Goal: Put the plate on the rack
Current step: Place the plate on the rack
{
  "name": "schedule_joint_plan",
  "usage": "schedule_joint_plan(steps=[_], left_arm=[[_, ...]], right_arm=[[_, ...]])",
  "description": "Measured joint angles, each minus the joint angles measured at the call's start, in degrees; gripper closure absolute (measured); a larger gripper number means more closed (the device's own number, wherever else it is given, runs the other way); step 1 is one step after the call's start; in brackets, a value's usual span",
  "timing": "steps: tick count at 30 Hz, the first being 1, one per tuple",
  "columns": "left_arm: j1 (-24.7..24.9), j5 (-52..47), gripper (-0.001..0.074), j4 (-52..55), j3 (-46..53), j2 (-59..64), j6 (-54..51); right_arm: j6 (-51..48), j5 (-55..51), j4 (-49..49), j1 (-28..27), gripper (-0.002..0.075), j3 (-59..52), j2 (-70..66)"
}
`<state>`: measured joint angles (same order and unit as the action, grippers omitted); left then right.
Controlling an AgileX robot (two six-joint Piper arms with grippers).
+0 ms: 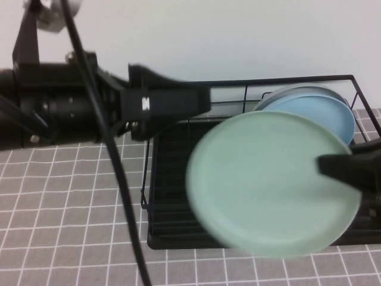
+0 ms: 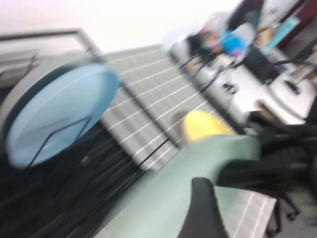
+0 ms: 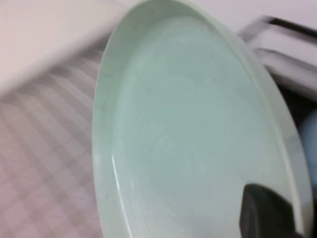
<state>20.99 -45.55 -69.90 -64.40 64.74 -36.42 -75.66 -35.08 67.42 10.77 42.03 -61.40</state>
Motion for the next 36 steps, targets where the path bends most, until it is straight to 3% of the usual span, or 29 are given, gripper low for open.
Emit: schedule_joint_plan(steps=[4, 8, 9, 19, 27, 36], left_arm=[[0.0, 0.7, 0.0409, -0.7, 0.0, -0.6, -2.8], [0.0, 0.0, 0.0713, 5.7, 0.0, -1.2, -2.9], [0.0, -0.3, 0.0731, 8.0, 0.0, -1.4, -2.8], [0.0, -0.6, 0.0735, 26.2, 0.0, -1.4, 7.4], [0.0, -4.1, 0.0735, 29.3, 0.2, -1.4, 8.6], [0.0, -5.1, 0.0735, 29.8, 0.2, -1.4, 8.5]], right_arm=[[-5.7, 12.6, -4.4, 0.0, 0.0729, 0.0, 0.1], [-24.6, 16.9, -4.3, 0.0, 0.0729, 0.0, 0.1], [-28.9, 16.9, -4.3, 0.0, 0.0729, 0.0, 0.1], [-42.4, 16.9, -7.6, 0.0, 0.0729, 9.4, -4.9], [-33.7, 8.4, -28.4, 0.0, 0.0729, 20.3, -14.0], [-33.7, 8.4, -30.0, 0.0, 0.0729, 22.4, -19.3]])
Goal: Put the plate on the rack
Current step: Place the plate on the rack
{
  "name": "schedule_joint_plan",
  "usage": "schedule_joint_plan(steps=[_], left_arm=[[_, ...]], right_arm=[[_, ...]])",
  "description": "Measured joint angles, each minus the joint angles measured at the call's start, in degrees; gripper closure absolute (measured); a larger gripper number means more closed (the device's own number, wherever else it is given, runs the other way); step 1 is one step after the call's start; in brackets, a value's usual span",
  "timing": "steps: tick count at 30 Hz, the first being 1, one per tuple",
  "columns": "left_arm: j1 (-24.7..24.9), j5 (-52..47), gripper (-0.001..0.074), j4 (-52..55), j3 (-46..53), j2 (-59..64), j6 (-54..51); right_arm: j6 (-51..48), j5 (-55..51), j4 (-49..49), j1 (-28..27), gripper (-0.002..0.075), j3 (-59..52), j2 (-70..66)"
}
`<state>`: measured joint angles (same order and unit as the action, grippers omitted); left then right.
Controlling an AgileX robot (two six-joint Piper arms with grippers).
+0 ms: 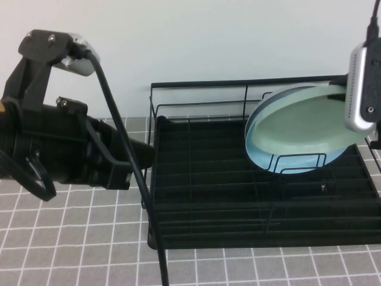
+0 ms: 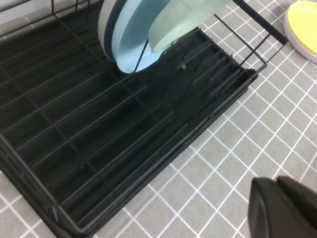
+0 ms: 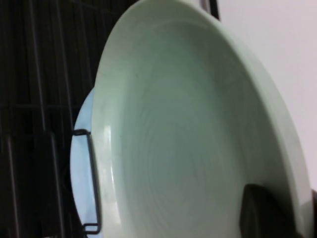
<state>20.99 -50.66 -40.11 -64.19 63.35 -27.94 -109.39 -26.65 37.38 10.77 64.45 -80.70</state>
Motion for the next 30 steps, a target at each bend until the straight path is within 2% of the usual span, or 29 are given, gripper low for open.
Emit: schedule_joint_plan(steps=[8, 10, 15, 18, 25, 30], left_arm=[[0.0, 0.0, 0.0735, 0.0, 0.0, 0.0, 0.0], [0.0, 0.0, 0.0735, -0.2, 0.0, 0.0, 0.0], [0.0, 0.0, 0.0735, -0.4, 0.0, 0.0, -0.5], [0.0, 0.0, 0.0735, -0.4, 0.0, 0.0, -0.5], [0.0, 0.1, 0.0735, -0.4, 0.0, 0.0, -0.5], [0.0, 0.1, 0.0735, -0.6, 0.0, 0.0, -0.7]], right_arm=[[-1.5, 0.5, -0.1, 0.0, 0.0726, 0.0, -4.3], [-1.5, 0.4, -0.1, 0.0, 0.0704, 0.0, -5.1], [-0.6, 0.4, 2.0, 0.0, 0.054, 0.0, -5.8], [-0.4, 1.0, 2.0, 0.0, 0.0477, 0.0, -5.8], [1.0, 3.5, 2.2, 0.0, 0.0468, 0.0, -5.8], [7.3, 3.2, 5.4, 0.0, 0.048, 0.0, -4.1]])
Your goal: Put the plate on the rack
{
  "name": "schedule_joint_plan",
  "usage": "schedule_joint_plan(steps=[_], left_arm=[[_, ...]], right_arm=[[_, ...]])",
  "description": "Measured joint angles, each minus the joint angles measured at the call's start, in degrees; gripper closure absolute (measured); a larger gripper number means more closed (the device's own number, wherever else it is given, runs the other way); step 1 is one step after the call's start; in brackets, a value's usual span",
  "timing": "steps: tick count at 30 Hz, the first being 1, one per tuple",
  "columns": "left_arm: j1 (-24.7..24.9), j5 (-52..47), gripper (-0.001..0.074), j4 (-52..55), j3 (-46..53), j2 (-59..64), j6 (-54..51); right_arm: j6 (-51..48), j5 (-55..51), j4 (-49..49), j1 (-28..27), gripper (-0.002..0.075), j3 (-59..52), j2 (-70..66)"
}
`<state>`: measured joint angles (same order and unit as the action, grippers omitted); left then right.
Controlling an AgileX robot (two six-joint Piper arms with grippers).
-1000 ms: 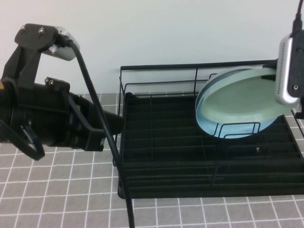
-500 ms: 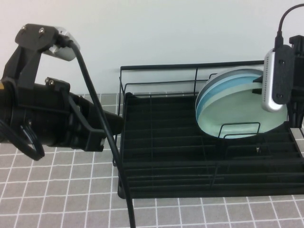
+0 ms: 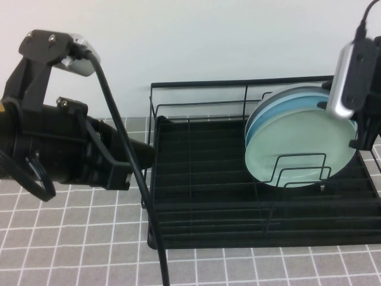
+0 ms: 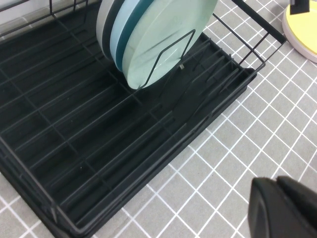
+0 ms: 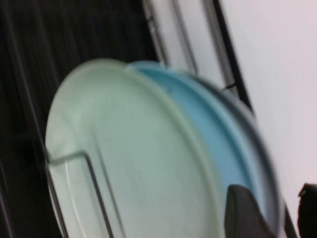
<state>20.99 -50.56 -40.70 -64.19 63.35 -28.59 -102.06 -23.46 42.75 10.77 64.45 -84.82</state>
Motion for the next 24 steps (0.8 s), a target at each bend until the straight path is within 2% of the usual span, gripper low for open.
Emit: schedule_joint_plan(steps=[2, 6, 7, 11, 18, 24], left_arm=[[0.0, 0.1, 0.0735, 0.0, 0.0, -0.2, -1.2], [0.0, -0.1, 0.0735, 0.7, 0.0, -1.4, -2.8], [0.0, -0.1, 0.0735, 1.2, 0.0, -2.0, -2.8], [0.0, 0.5, 0.0735, 3.4, 0.0, -4.6, -2.8], [0.0, 1.7, 0.0735, 3.3, 1.7, -10.0, -2.0], [0.0, 8.4, 0.0735, 2.4, 11.6, -17.8, -3.1]], right_arm=[[1.8, -0.3, 2.1, 0.0, 0.0519, 0.0, 1.9], [2.5, 0.1, 8.6, 0.0, 0.0713, 0.0, 9.4], [3.2, 0.7, 10.4, 0.0, 0.0727, 0.0, 12.0], [10.7, 2.4, 16.7, 0.0, 0.0727, 0.0, 21.9], [26.3, -3.2, 15.8, 0.0, 0.0729, -0.4, 38.0], [38.9, -6.6, 11.4, 0.0, 0.0729, -9.3, 52.5]])
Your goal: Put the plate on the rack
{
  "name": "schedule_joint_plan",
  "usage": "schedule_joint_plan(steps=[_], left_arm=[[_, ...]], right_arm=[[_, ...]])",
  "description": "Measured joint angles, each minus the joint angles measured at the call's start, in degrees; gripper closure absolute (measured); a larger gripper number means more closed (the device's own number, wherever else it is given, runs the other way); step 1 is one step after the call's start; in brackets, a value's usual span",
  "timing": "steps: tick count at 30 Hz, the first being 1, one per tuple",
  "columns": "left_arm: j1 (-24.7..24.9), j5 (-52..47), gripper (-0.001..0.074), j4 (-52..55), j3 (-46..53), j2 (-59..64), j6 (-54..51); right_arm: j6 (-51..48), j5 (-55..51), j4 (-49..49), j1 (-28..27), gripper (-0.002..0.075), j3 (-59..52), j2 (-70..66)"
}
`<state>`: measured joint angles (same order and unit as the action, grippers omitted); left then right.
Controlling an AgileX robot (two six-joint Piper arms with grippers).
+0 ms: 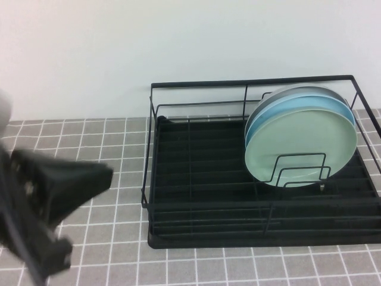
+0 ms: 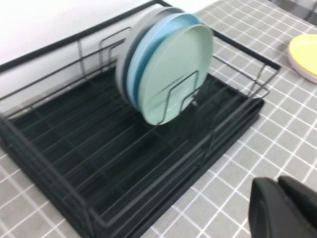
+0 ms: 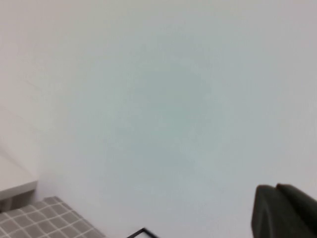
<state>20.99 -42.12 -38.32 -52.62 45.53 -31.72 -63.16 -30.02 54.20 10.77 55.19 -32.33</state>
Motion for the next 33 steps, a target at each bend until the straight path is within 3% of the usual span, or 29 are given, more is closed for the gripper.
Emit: schedule_joint_plan(steps=[5, 13, 19, 33], left_arm=[[0.0, 9.5, 0.0735, -5.2, 12.3, -9.3, 0.0], [0.0, 20.7, 0.0735, -19.1, 27.1, -16.5, -5.4], [0.0, 21.4, 0.0735, -27.6, 27.8, -16.5, -6.1], [0.0, 18.6, 0.0735, -27.6, 27.8, -16.5, -6.1]], right_arm=[[8.8, 4.7, -2.1, 0.0, 0.0729, -14.4, 14.6], [10.5, 15.6, 1.4, 0.0, 0.0729, -35.0, 30.2], [10.5, 19.4, 2.4, 0.0, 0.0729, -37.6, 33.4], [10.5, 18.0, 2.5, 0.0, 0.0729, -37.9, 33.3]])
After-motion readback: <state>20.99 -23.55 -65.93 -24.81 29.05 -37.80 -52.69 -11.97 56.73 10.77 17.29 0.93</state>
